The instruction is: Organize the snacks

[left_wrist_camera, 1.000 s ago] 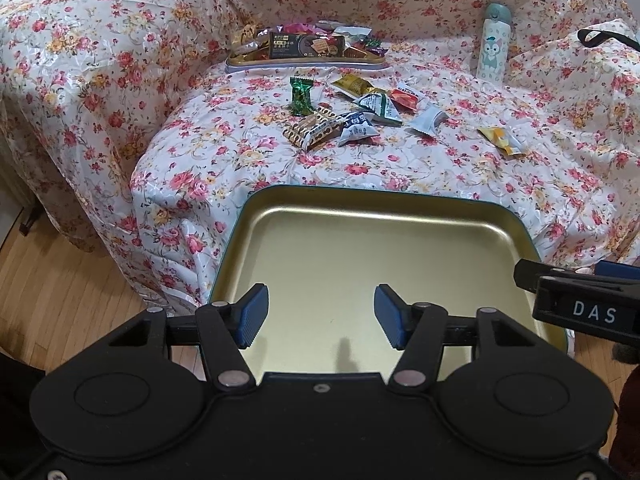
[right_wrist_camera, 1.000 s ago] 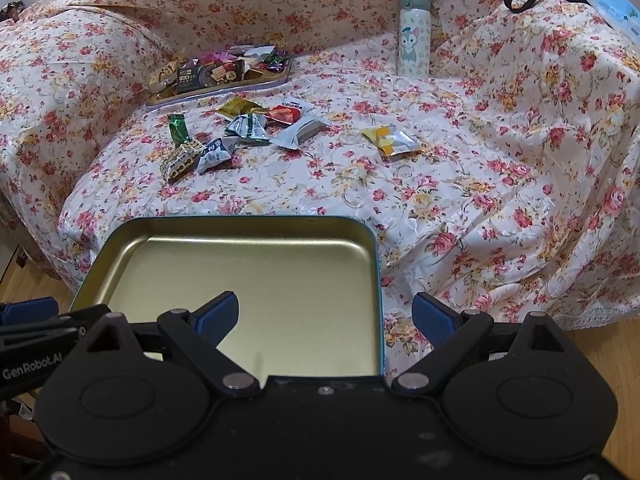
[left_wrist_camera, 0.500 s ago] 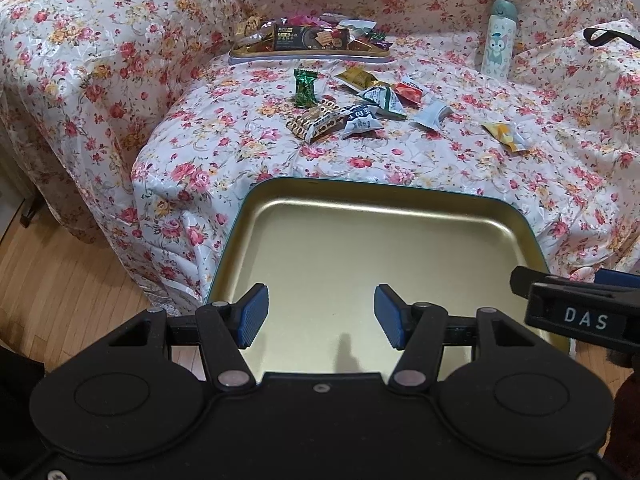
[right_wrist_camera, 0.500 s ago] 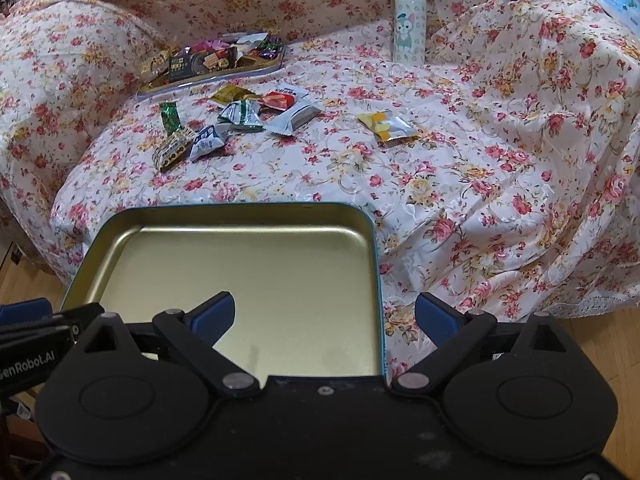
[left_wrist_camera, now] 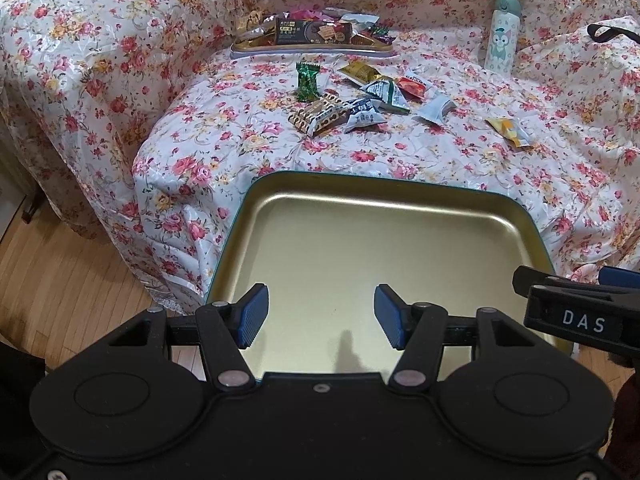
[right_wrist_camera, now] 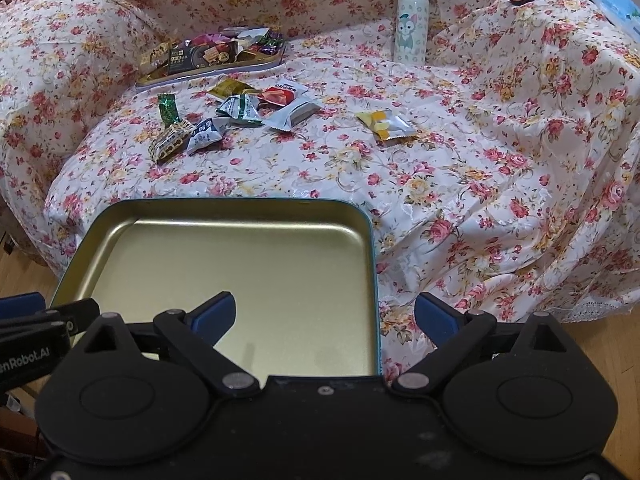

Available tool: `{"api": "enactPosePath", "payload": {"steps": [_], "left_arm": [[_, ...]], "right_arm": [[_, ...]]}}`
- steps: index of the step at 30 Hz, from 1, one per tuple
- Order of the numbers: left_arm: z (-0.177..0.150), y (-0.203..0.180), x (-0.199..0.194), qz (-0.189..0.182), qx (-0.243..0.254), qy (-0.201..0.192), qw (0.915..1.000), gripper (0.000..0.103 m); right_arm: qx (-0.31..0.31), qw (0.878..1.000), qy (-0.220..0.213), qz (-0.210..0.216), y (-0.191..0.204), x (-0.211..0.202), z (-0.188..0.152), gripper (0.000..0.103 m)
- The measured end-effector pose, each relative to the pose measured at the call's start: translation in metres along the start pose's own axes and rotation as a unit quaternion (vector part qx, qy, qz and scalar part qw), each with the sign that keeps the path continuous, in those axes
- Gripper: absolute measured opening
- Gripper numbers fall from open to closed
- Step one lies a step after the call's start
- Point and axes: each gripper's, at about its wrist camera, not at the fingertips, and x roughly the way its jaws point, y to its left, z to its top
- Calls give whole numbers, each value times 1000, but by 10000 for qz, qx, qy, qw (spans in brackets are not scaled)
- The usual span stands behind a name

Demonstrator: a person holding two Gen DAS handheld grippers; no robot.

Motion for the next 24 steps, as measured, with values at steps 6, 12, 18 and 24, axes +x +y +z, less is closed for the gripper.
{"api": "enactPosePath", "payload": {"steps": [6,12,18,24], "left_arm": [[0,2,4,2,-67,117,9999,63],[-1,4,6,28,-110,186,9998,62],[-1,4,8,29,-128,246,9996,62],[-2,4,13,54,-142,374,9992,62]], "right_arm": [[-56,10000,50,21,2,1,-1,101],[-90,9999,70,50,2,2,-1,101],[-116,9999,83,65,3,2,-2,101],[-166,9997,148,83,4,4,-2,101]]}}
